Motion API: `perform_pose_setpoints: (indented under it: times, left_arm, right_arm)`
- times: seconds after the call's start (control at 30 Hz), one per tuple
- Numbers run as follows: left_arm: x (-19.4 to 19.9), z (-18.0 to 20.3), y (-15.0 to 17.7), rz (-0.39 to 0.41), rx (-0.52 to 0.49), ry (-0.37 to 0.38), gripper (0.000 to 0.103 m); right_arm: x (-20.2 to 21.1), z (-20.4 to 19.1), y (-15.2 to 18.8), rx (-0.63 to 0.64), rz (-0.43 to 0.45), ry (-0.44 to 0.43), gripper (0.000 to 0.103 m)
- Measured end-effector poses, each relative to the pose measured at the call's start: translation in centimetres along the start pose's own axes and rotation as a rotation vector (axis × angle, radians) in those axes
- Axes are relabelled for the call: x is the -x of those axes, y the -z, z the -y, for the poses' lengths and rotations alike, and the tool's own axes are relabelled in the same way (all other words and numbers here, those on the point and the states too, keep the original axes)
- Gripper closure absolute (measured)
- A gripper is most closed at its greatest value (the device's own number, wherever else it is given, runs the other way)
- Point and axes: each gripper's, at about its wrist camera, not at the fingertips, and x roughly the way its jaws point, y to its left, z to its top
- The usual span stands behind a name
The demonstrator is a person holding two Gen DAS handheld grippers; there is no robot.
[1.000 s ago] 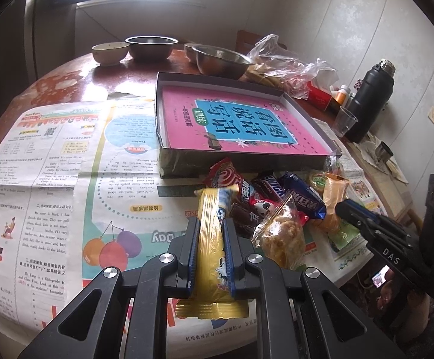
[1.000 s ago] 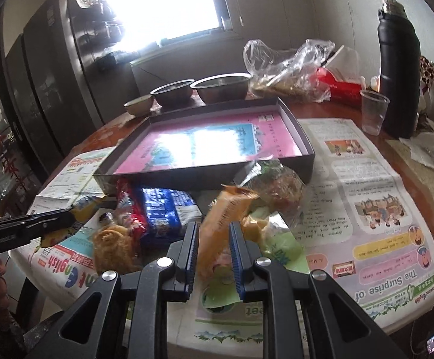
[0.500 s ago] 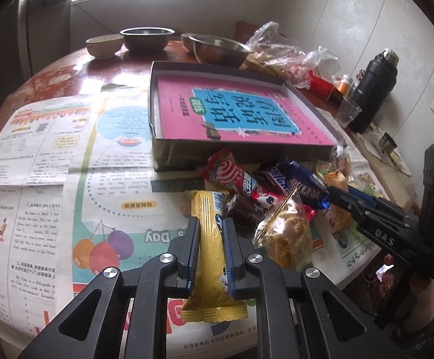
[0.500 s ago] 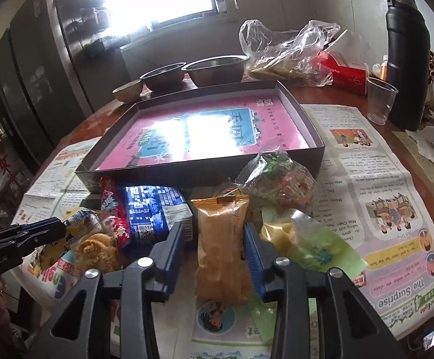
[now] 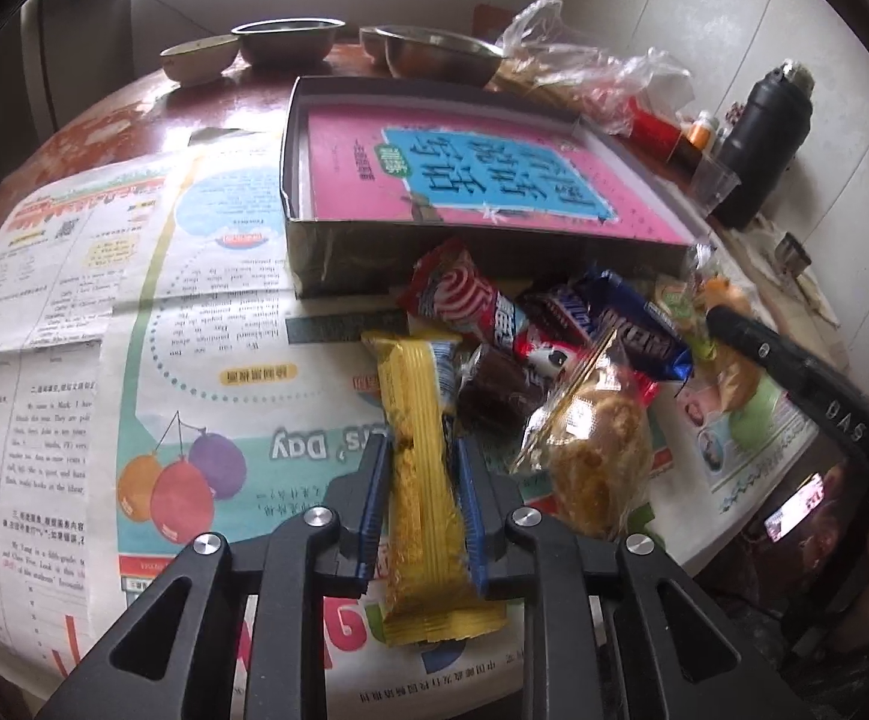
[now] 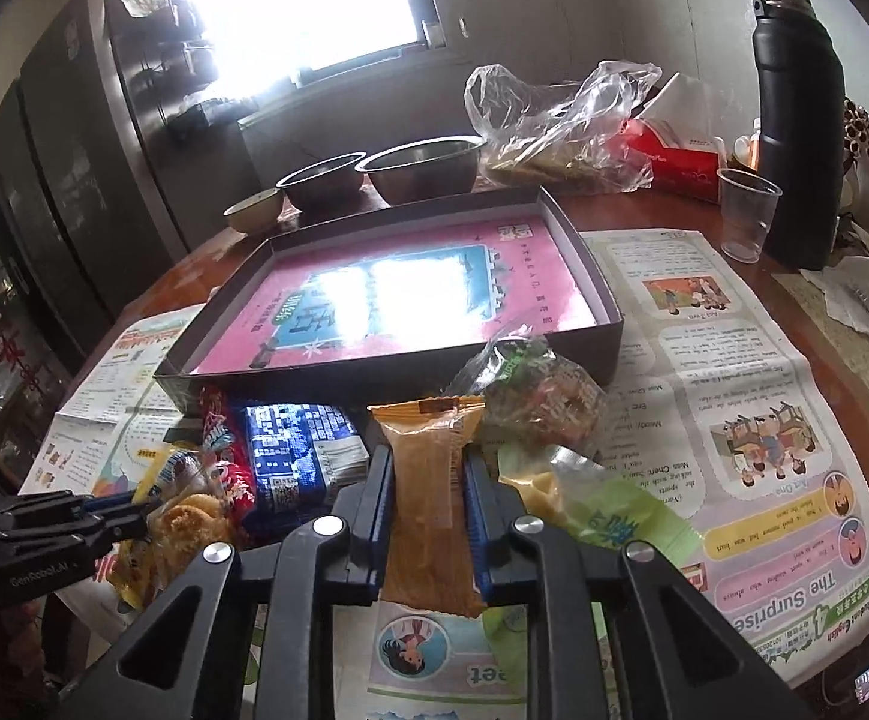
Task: Organize snacks
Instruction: 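Lift the yellow candy bar with the left gripper while the right carries the orange cake over the tray, then lower the orange cake onto the pink book and open the right gripper while the left lowers the candy bar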
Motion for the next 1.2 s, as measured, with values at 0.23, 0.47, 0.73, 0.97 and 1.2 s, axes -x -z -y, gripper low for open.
perform_pose_setpoints:
  times: [0.23, 0.47, 0.73, 0.97, 1.2]
  left_arm:
    - [0.3, -0.5, -0.3, 0.032, 0.023, 0.003, 0.090]
    - [2.4, -1.4, -1.7, 0.092, 0.048, 0.012, 0.090]
    - [4.3, -2.1, -5.4, 0.195, 0.082, 0.020, 0.090]
    - [3.4, -1.7, -8.9, 0.231, 0.105, 0.032, 0.090]
    - [1.6, -0.8, -11.2, 0.232, 0.116, 0.033, 0.090]
  right_arm:
    - [0.4, -0.1, -0.5, 0.001, 0.025, -0.018, 0.081]
    - [1.1, 0.4, -1.8, -0.009, 0.062, -0.031, 0.081]
    - [1.0, 1.1, -4.1, -0.028, 0.112, -0.030, 0.081]
    - [0.4, 1.5, -6.8, -0.043, 0.156, -0.036, 0.081]
    - [-0.9, 2.1, -9.0, -0.051, 0.176, -0.039, 0.081]
